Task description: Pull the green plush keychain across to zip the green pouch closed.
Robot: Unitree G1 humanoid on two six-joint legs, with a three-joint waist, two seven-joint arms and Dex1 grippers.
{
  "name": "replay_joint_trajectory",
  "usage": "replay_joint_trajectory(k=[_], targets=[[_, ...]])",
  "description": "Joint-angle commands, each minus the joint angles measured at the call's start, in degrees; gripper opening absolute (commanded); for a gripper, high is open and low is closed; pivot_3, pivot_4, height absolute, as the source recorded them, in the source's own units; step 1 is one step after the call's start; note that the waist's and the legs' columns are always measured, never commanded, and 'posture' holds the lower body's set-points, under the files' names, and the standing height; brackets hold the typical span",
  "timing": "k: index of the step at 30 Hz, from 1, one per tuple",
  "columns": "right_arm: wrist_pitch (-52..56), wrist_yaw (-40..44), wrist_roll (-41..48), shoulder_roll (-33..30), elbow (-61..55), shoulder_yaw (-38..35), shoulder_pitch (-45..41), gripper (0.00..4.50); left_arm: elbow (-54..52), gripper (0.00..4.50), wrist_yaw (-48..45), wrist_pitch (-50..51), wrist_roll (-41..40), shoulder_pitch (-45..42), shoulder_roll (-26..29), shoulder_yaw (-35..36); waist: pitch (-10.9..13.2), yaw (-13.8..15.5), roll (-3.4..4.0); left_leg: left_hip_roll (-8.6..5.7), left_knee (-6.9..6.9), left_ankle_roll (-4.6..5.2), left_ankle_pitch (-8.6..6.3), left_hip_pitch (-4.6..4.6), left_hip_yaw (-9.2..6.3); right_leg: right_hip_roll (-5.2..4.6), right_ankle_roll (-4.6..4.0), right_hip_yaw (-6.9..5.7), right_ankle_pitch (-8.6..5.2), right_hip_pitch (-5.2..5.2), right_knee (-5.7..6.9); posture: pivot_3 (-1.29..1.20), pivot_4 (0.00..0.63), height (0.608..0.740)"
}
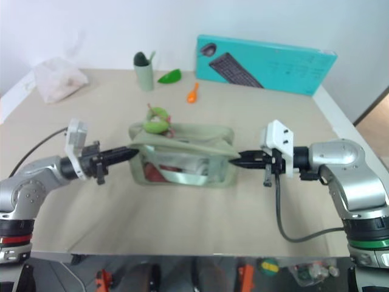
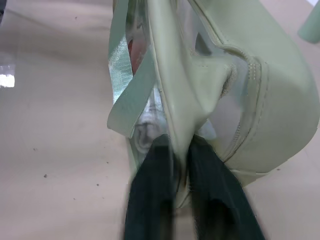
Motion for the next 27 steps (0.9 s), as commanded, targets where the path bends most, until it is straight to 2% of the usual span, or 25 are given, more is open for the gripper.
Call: replay_joint_trajectory(k=[1,3,6,8,11,19,22,27], targets=[[2.17,-0.50,3.01,-1.07,-1.15,-3.89,-1.32,1.86,-2.30,0.00,-0.65,0.14,0.08,0.87,1.05,-0.25,0.00,0.01,0.00,0.00,0.00,0.00,0.00,0.00,0.00,0.00,0.00,0.00,0.00,0.00,0.00,0.00,0.150,0.740],[3.55,-0.78,4.84,-1.52,-1.25,-5.73,-1.99,2.60,-2.54,0.00,-0.54,0.45,-0.05,0.88,1.08,-0.13,0.00,0.05,0.00,0.01,0.00,0.00,0.00,0.00,-0.01,0.00,0.00,-0.01,0.00,0.00,0.00,0.00,0.150,0.740],[7.95,-1.06,12.60,-0.98,-1.03,-10.91,-6.48,3.58,-2.75,0.00,-0.47,0.68,-0.13,0.89,1.13,-0.16,0.04,-0.05,0.07,0.01,0.00,0.00,0.00,0.00,0.00,0.00,0.01,0.01,0.01,-0.01,0.00,0.00,0.150,0.740],[9.83,-2.16,16.95,0.04,-0.53,-13.09,-11.12,3.58,-2.90,0.00,-0.53,0.81,-0.29,0.93,1.20,-0.17,0.06,-0.06,0.10,-0.02,0.00,0.00,0.00,0.01,0.03,0.00,0.04,0.05,0.02,-0.01,0.01,0.00,0.150,0.740],[7.89,-5.64,13.33,3.97,0.01,-7.56,-19.65,3.58,-3.11,0.00,-0.69,0.52,-0.16,1.36,0.97,-0.55,0.05,-0.23,0.09,0.00,0.00,0.00,0.00,0.07,0.00,0.09,0.03,0.01,0.02,0.03,0.00,0.00,0.150,0.740],[-14.17,-4.41,-10.82,9.75,4.30,11.75,-26.18,3.58,-2.86,0.00,-0.64,-0.02,0.10,1.50,0.52,-1.02,0.04,-0.04,0.07,0.07,-0.01,0.02,-0.01,-0.10,0.02,0.02,0.00,0.00,0.00,-0.08,0.00,0.00,0.150,0.740],[-20.53,-4.62,-15.60,11.58,8.52,14.11,-28.30,3.58,-3.26,0.00,-0.44,-0.06,-0.06,1.85,0.39,-0.93,0.03,0.00,0.07,0.01,0.00,0.10,-0.06,-0.14,0.06,-0.08,0.00,0.02,-0.01,-0.09,-0.03,0.00,0.150,0.740],[-25.26,-3.74,-16.71,15.70,12.45,15.09,-31.26,3.58,-3.92,0.00,-0.13,0.00,-0.34,2.92,0.36,-0.65,0.03,0.03,0.06,-0.02,0.02,0.19,-0.11,-0.14,0.09,-0.13,-0.01,0.06,-0.01,-0.08,-0.06,0.00,0.150,0.740]])
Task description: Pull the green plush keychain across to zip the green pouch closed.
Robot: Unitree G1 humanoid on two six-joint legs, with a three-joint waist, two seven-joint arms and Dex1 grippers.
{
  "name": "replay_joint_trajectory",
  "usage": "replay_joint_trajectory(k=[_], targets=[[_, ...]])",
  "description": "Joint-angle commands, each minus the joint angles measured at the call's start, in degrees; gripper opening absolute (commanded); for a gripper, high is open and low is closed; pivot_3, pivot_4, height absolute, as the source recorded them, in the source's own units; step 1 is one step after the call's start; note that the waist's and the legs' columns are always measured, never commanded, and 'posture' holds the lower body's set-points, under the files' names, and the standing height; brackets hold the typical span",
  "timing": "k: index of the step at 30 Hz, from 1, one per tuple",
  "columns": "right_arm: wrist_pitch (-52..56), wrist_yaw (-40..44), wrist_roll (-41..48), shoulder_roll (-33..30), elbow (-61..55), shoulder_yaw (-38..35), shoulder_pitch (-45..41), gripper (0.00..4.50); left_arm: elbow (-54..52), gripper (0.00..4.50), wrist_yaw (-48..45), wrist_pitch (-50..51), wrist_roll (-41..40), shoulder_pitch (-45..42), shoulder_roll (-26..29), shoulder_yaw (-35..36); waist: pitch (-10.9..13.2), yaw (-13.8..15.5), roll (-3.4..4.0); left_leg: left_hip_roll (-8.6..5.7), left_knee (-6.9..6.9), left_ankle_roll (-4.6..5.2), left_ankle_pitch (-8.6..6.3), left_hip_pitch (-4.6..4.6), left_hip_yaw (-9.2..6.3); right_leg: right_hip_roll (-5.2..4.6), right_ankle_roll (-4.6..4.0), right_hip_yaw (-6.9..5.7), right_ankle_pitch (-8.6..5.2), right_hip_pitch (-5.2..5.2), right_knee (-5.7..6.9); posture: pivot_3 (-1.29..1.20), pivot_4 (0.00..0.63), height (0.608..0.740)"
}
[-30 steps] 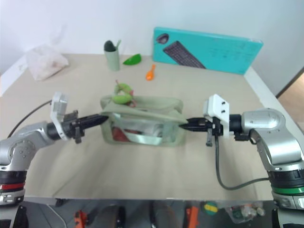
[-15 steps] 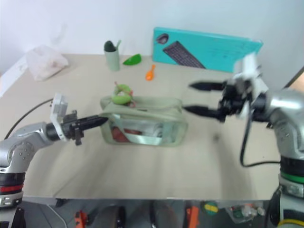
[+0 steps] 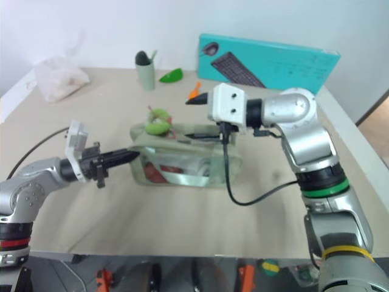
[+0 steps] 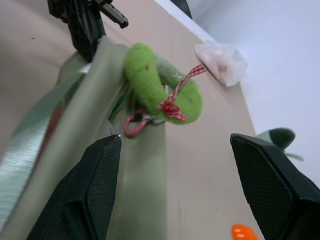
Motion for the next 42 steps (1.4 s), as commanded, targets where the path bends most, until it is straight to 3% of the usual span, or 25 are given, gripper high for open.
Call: replay_joint_trajectory(k=[1,15,16,25,33,42], targets=[[-3.83,0.88,-0.92,2.00,1.17,0.03,-2.97,3.58,-1.06,0.00,-0.08,0.07,0.09,1.16,0.04,-0.39,0.00,0.00,0.00,0.00,0.00,0.00,0.00,0.00,-0.01,0.00,0.00,-0.01,0.00,0.00,0.00,0.00,0.150,0.740],[-10.34,1.09,-5.63,10.76,7.66,3.54,-5.72,3.58,-2.16,0.00,1.26,0.40,-0.93,1.85,-0.38,0.38,0.00,0.00,0.00,0.03,0.01,0.00,0.00,0.03,-0.01,0.02,-0.03,-0.02,0.00,0.00,0.04,0.00,0.150,0.740],[-10.48,1.11,-5.82,11.34,8.22,3.56,-5.94,3.06,-2.40,0.00,1.38,0.46,-1.02,2.07,-0.41,0.47,0.00,0.00,0.00,0.04,0.01,0.00,0.00,0.03,-0.02,0.02,-0.03,-0.02,0.01,0.00,0.04,0.00,0.150,0.740],[-11.22,1.91,-5.66,13.15,10.82,3.61,-6.76,0.02,-2.90,0.00,2.54,0.36,-1.60,2.52,-0.37,0.58,0.00,0.01,0.00,0.02,0.02,0.00,0.00,0.04,-0.01,-0.01,-0.06,-0.02,0.01,0.01,0.06,0.00,0.150,0.740],[-10.04,1.35,-5.29,10.46,11.07,0.92,-5.50,0.02,-2.57,0.00,3.07,0.20,-1.38,2.15,-0.79,0.13,0.00,0.01,0.00,0.03,0.01,0.00,0.00,0.04,-0.04,0.00,-0.07,-0.04,0.01,0.01,0.06,0.00,0.150,0.740],[-2.05,1.16,-1.43,-5.81,8.61,-10.58,0.67,0.02,-2.42,0.00,2.71,0.54,-1.35,2.36,-0.85,0.15,0.00,0.23,0.00,-0.14,0.02,0.10,-0.06,0.01,0.03,-0.20,-0.09,0.00,-0.02,0.04,0.00,0.00,0.150,0.740]])
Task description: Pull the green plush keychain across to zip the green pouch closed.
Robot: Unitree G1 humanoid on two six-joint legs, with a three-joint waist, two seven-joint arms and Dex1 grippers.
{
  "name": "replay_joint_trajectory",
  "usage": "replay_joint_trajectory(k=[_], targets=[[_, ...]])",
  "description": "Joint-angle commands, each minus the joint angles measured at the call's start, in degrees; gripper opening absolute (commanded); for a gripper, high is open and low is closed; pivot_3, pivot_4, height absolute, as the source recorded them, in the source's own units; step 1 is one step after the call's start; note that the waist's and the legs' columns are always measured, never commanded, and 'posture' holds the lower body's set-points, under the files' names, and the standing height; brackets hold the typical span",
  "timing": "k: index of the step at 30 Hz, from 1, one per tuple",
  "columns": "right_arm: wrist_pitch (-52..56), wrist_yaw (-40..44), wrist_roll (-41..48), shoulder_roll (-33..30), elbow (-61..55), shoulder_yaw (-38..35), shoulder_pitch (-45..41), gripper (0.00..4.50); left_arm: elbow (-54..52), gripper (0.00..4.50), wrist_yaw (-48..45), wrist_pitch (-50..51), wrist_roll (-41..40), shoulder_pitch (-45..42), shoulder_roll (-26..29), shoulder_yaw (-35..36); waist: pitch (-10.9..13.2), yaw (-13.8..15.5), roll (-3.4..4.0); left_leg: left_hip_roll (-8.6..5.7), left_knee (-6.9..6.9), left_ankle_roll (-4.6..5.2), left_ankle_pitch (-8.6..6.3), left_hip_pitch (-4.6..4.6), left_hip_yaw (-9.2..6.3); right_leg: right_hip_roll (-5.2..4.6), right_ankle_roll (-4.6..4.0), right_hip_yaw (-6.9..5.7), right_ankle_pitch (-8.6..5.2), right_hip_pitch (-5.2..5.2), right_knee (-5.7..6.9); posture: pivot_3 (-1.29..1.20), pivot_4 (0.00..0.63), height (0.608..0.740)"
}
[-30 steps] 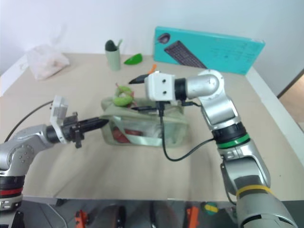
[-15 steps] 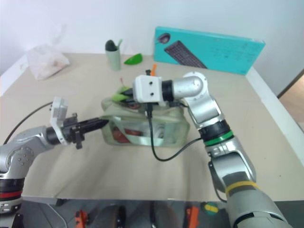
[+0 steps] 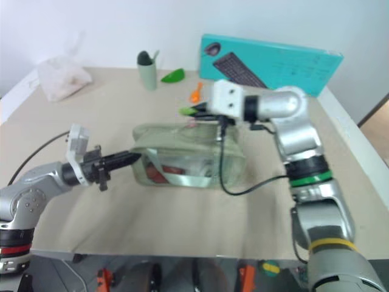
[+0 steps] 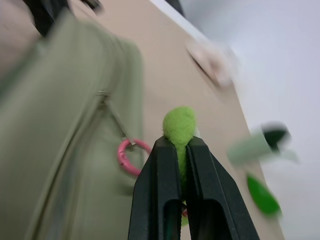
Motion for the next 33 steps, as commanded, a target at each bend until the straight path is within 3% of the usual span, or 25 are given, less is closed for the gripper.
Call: replay_joint_trajectory(k=[1,5,9,16,20,24,25,33], targets=[[2.80,0.01,1.57,-7.21,-2.46,-6.84,2.04,0.02,0.10,0.00,-0.45,0.54,0.29,0.43,0.77,-0.30,0.00,0.03,0.00,-0.01,-0.01,0.00,0.00,0.00,0.00,0.00,0.00,0.00,0.00,0.00,-0.01,0.00,0.150,0.740],[5.88,0.90,0.52,-16.22,-3.24,-10.66,11.05,0.02,0.98,0.00,-0.89,0.88,0.37,-0.59,0.84,-0.65,0.00,-0.02,0.00,0.01,-0.03,0.01,-0.01,0.02,-0.01,0.03,0.01,-0.02,-0.02,0.01,-0.03,0.00,0.150,0.740],[7.51,-1.45,-0.50,-19.88,-2.88,-12.55,19.47,0.02,1.21,0.00,-0.96,0.86,0.39,-0.77,0.70,-0.88,-0.01,0.11,0.01,0.00,-0.04,0.01,-0.01,0.02,-0.03,0.00,0.09,-0.13,-0.07,0.12,-0.16,0.00,0.150,0.740],[13.12,-5.81,1.83,-8.52,-10.76,-6.20,28.64,0.02,2.39,0.00,1.11,0.06,0.86,-1.53,-0.59,-0.24,-0.02,-0.20,0.03,0.09,0.06,0.06,-0.03,0.19,-0.02,0.14,0.32,0.03,0.08,0.22,-0.16,0.00,0.150,0.740],[14.50,-6.84,2.02,-3.96,-12.69,-3.59,28.77,0.02,2.32,0.00,2.34,-0.21,1.06,-2.02,-0.81,0.13,-0.01,-0.16,0.06,0.10,0.07,0.06,0.05,0.19,-0.05,0.17,0.35,0.01,0.12,0.21,-0.14,0.00,0.150,0.740],[17.70,-6.21,4.39,-3.33,-12.58,-4.90,26.59,0.02,2.56,0.00,3.85,0.32,1.18,-2.36,-0.75,0.37,-0.01,-0.26,0.05,0.11,0.06,0.06,0.05,0.19,0.00,0.18,0.35,0.04,0.12,0.20,-0.15,0.00,0.150,0.740],[18.48,-5.65,5.14,-3.98,-12.04,-5.78,25.82,0.67,3.05,0.75,4.47,0.94,0.79,-2.68,-0.86,0.83,-0.01,-0.29,0.05,0.11,0.05,0.06,0.05,0.19,0.01,0.19,0.35,0.06,0.12,0.19,-0.15,0.00,0.150,0.740],[18.70,-3.28,8.54,-11.03,-6.99,-13.86,23.93,3.33,1.59,3.36,6.55,3.80,-5.88,-3.56,-1.12,6.72,0.00,-0.15,0.05,0.13,-0.01,0.07,0.04,-0.06,-0.04,0.25,0.25,-0.03,0.08,0.00,-0.15,0.00,0.150,0.740]])
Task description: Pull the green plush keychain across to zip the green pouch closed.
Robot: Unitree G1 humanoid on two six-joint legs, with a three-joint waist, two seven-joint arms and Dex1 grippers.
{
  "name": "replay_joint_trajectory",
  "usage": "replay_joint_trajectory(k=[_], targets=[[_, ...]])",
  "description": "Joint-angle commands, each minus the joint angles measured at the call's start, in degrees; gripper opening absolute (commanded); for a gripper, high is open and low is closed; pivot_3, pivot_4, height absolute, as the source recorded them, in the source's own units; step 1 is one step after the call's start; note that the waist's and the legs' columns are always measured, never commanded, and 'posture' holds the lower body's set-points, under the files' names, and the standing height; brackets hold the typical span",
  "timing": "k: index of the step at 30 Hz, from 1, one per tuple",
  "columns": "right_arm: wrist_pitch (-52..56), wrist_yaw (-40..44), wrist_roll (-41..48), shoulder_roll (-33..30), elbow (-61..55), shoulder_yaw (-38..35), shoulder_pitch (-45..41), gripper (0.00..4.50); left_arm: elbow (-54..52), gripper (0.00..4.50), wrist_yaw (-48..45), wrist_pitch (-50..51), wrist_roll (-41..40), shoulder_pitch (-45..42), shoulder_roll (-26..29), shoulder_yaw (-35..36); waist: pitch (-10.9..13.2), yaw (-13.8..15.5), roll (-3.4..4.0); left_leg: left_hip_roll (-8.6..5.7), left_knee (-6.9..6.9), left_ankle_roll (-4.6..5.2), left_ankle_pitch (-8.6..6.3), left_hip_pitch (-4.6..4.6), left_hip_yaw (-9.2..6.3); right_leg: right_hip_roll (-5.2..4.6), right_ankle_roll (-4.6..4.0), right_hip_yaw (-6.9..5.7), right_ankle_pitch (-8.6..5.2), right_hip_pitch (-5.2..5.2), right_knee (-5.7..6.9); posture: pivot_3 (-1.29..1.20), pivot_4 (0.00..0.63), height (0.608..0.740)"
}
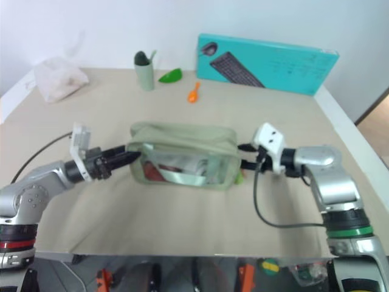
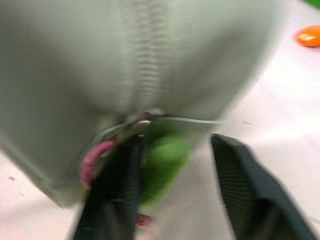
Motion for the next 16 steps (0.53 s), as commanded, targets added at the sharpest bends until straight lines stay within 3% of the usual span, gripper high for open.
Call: replay_joint_trajectory(k=[1,7,12,16], targets=[[-0.80,2.60,3.04,-4.52,0.93,-6.31,0.32,3.33,-3.65,3.36,0.96,1.37,-5.24,-0.81,0.78,5.59,0.00,0.00,0.00,-0.01,-0.01,0.01,-0.02,-0.01,0.00,-0.02,-0.01,0.01,-0.01,0.00,-0.03,0.00,0.150,0.740],[4.42,5.92,10.54,-9.06,1.59,-15.93,4.18,3.33,-5.61,3.36,3.19,7.09,-13.35,3.49,4.26,13.74,0.00,-0.18,0.00,0.00,-0.02,0.07,-0.14,0.00,0.06,-0.04,0.00,0.10,-0.05,0.02,-0.13,0.00,0.150,0.740],[11.12,7.68,17.56,-9.69,-4.15,-24.54,15.14,3.33,-1.78,3.36,3.35,4.91,-8.66,11.66,8.55,18.34,0.00,-0.02,-0.01,0.00,-0.05,0.07,-0.15,0.03,0.02,-0.05,-0.06,0.05,-0.08,0.02,-0.12,0.00,0.150,0.740],[14.68,4.76,21.15,-7.42,-10.69,-26.30,20.63,3.33,-0.60,3.36,3.32,3.46,-8.05,13.90,8.08,19.35,0.00,-0.05,-0.02,0.05,-0.06,0.03,-0.18,0.12,-0.02,-0.04,-0.09,-0.01,-0.14,0.09,-0.12,0.00,0.150,0.740]])
